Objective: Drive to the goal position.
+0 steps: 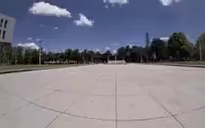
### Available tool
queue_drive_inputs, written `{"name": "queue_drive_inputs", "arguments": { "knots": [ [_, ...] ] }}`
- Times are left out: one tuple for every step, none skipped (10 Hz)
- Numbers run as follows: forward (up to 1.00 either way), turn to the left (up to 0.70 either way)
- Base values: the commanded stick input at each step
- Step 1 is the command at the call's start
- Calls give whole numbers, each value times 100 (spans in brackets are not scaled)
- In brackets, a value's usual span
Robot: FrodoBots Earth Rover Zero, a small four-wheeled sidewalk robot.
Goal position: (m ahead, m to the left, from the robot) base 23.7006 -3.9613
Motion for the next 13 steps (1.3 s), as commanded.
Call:
{"name": "queue_drive_inputs", "arguments": {
  "knots": [
    [50,0],
    [50,0],
    [50,0],
    [50,0],
    [50,0],
    [50,0],
    [50,0],
    [50,0],
    [50,0],
    [50,0],
    [50,0],
    [50,0],
    [50,0]
  ]
}}
